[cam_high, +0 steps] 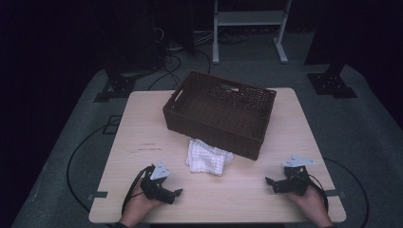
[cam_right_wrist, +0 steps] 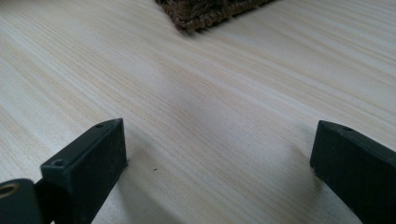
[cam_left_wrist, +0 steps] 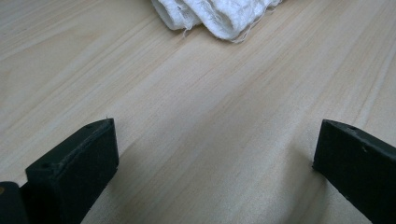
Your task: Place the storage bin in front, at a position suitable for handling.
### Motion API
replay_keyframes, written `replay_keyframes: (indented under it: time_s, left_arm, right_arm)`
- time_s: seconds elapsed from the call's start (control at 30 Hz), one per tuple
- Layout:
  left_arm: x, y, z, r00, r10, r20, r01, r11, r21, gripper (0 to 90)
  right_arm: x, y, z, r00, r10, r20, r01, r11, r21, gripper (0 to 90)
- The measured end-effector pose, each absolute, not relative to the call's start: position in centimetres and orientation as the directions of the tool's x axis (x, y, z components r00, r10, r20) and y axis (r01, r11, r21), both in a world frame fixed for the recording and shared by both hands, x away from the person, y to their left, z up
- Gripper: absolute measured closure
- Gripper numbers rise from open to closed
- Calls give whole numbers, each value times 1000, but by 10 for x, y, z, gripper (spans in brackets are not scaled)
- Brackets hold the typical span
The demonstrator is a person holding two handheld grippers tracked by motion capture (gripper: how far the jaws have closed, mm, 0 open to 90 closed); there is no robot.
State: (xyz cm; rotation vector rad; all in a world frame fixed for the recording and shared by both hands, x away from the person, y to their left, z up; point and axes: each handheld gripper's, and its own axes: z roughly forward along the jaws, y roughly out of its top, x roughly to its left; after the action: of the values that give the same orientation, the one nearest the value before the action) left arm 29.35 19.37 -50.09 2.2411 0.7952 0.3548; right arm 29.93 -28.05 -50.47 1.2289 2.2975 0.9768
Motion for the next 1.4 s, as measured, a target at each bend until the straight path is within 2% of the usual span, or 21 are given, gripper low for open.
replay_keyframes:
  time_s: [0.37, 0.47, 0.63, 0.97, 1.4]
  left_arm:
    - [294, 194, -500, 779, 627, 19, 433, -559, 707, 0]
    - [295, 192, -498, 791, 611, 24, 419, -570, 706, 36]
    - [297, 189, -494, 809, 586, 45, 394, -597, 699, 48]
    - [308, 181, -466, 836, 545, 63, 314, -569, 761, 47]
    - [326, 156, -452, 872, 486, 60, 256, -558, 789, 47]
  right_arm:
    - [299, -281, -505, -559, 829, 10, 582, 384, 716, 32]
    - [299, -281, -505, -559, 829, 9, 582, 385, 717, 32]
    - [299, -281, -505, -559, 829, 9, 582, 385, 716, 32]
    - [299, -281, -505, -559, 829, 9, 582, 385, 717, 32]
    - [299, -281, -505, -560, 828, 7, 581, 386, 717, 32]
